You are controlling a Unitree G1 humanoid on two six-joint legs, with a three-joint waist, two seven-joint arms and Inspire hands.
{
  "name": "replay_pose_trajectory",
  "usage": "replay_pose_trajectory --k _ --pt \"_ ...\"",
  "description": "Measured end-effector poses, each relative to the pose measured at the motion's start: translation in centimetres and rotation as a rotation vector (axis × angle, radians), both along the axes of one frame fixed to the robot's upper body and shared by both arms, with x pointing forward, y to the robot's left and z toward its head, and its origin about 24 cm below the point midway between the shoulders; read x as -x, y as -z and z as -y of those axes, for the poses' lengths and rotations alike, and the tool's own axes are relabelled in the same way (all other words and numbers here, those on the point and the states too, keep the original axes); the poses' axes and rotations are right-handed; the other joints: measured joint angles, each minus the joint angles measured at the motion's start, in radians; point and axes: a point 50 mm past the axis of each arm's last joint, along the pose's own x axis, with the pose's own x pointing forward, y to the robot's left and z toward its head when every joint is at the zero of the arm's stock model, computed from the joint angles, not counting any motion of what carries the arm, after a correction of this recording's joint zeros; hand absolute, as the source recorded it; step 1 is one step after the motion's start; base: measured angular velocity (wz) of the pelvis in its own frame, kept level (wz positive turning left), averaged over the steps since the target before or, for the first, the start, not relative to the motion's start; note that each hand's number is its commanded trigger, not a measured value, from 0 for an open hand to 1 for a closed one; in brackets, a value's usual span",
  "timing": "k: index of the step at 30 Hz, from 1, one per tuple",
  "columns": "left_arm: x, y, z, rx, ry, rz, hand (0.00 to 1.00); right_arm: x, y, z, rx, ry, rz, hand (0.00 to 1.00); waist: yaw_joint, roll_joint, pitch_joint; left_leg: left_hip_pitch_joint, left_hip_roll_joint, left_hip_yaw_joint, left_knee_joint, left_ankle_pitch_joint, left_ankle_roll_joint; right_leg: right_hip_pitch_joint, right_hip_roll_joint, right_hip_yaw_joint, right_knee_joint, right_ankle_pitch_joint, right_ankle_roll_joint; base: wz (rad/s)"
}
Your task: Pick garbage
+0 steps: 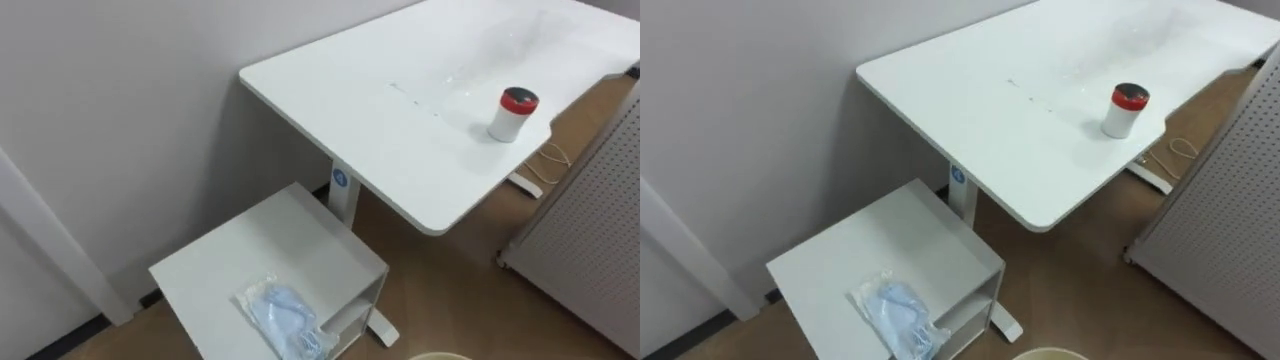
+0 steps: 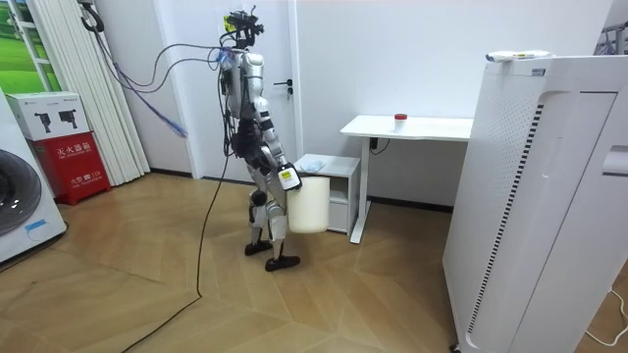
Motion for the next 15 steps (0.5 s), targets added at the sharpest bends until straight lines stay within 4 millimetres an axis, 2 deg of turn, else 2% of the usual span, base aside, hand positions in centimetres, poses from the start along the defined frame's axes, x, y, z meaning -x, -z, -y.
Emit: replay_pose_trajectory --k 6,7,8,13,15 --pt "-3.3 -2.3 0.2 -0.077 0.040 0.145 0.00 -1.5 -0.2 -0.3 -0.010 -0.079 0.015 1.00 -0.025 0.012 0.0083 -0.028 0.008 -0.003 -0.009 -0.001 -0.007 -0.024 0.007 -0.016 -0.015 -0.002 -0.006 0.00" --pt "-3.9 -2.7 0.4 -0.082 0.044 0.163 0.00 -2.0 -0.3 -0.4 -0.017 -0.089 0.025 1.00 -0.028 0.016 0.0127 -0.037 0.009 -0.002 -0.008 -0.001 -0.007 -0.032 0.008 -0.016 -0.015 -0.002 -0.006 0.00" --pt "-4.1 -2.9 0.4 -0.085 0.045 0.171 0.00 -2.3 -0.4 -0.4 -0.020 -0.093 0.030 1.00 -0.029 0.017 0.0138 -0.042 0.009 -0.001 -0.008 -0.001 -0.007 -0.036 0.007 -0.017 -0.016 -0.002 -0.006 0.00" --pt "-6.3 -4.1 1.4 -0.122 0.076 0.232 0.00 -4.5 -1.0 -0.7 -0.004 -0.148 0.065 1.00 -0.041 0.042 0.0342 -0.098 0.009 0.014 0.031 -0.001 -0.007 -0.101 -0.002 -0.017 0.039 -0.013 -0.016 0.01" --pt "-6.9 -4.4 1.5 -0.129 0.075 0.243 0.00 -5.6 -1.4 -0.9 0.003 -0.169 0.086 1.00 -0.048 0.046 0.0371 -0.120 0.008 0.019 0.034 -0.001 -0.007 -0.133 -0.003 -0.003 0.061 -0.016 -0.018 -0.09"
